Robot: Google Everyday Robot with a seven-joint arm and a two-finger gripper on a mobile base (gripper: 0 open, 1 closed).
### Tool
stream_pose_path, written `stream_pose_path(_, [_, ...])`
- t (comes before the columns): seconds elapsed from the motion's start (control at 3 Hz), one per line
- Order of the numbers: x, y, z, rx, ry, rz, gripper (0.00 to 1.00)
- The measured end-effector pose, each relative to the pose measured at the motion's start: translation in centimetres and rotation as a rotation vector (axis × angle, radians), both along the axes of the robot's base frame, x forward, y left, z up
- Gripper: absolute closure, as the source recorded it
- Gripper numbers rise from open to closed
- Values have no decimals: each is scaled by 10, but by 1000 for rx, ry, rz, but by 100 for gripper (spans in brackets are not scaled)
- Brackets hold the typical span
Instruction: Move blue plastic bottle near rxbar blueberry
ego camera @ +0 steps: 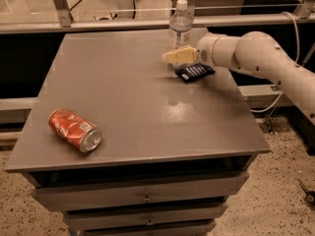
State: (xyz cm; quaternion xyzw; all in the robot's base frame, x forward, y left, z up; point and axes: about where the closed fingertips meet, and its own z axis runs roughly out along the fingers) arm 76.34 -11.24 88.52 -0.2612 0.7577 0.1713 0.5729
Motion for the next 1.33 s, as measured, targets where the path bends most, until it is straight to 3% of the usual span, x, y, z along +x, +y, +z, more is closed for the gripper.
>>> stream_pose_path(0.33, [-3,-21,19,17,-24,30,0])
stream_pose_path(1.0, [-29,-89,94,160,-106,167,0])
stream_pose_path(1.33, [-44,-100,118,174,-121,226,0])
